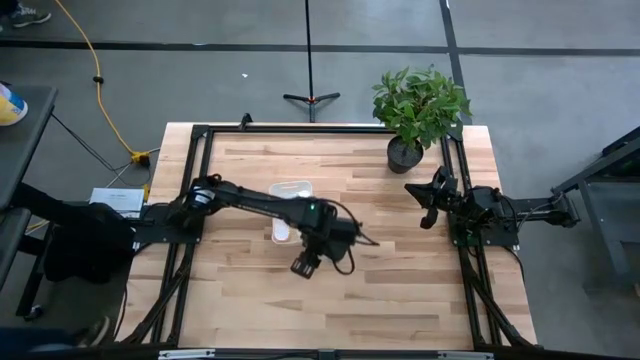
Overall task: Pick and place pill bottles into a basket
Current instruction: Put the orange pill bottle into the white bin
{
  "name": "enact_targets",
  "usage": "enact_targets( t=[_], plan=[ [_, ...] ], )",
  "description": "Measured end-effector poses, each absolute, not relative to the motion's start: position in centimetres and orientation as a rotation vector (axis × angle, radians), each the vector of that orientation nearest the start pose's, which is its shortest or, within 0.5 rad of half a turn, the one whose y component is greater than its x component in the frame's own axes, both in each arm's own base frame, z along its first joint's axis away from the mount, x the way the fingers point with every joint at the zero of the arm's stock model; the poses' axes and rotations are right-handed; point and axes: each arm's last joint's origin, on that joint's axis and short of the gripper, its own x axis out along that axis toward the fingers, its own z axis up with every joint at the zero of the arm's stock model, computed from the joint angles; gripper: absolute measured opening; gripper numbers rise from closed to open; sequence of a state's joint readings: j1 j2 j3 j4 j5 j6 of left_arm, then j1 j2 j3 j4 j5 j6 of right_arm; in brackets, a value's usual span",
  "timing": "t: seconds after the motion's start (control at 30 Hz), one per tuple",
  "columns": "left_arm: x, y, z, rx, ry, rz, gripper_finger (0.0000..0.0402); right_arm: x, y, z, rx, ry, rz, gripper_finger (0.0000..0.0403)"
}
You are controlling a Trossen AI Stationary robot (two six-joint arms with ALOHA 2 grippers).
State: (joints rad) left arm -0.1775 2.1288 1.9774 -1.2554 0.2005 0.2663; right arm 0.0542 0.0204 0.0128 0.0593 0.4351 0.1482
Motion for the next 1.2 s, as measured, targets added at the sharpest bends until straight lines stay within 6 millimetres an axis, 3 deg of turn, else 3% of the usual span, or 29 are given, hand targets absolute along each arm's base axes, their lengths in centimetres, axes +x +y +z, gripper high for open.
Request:
enact_targets(
  t=[0.27,0.6,0.8,0.93,1.2],
  plan=[
    [40.6,-4.0,28.4,0.160,1.385,-0.393,0.0237,9.6,-0.7,17.2,0.159,-0.079,-0.376,0.0007],
    [38.2,3.0,31.7,0.055,1.376,-0.216,0.0232,9.6,-0.7,17.2,0.159,-0.075,-0.377,0.0007],
    [37.5,6.4,31.6,0.005,1.400,-0.142,0.0232,9.6,-0.7,17.2,0.163,-0.076,-0.376,0.0007],
    [36.7,7.9,30.4,-0.030,1.456,-0.127,0.0231,9.6,-0.7,17.2,0.164,-0.076,-0.377,0.0007],
    [34.4,9.5,27.5,-0.101,1.455,-0.076,0.0235,9.6,-0.7,17.2,0.163,-0.077,-0.389,0.0007]
  ],
)
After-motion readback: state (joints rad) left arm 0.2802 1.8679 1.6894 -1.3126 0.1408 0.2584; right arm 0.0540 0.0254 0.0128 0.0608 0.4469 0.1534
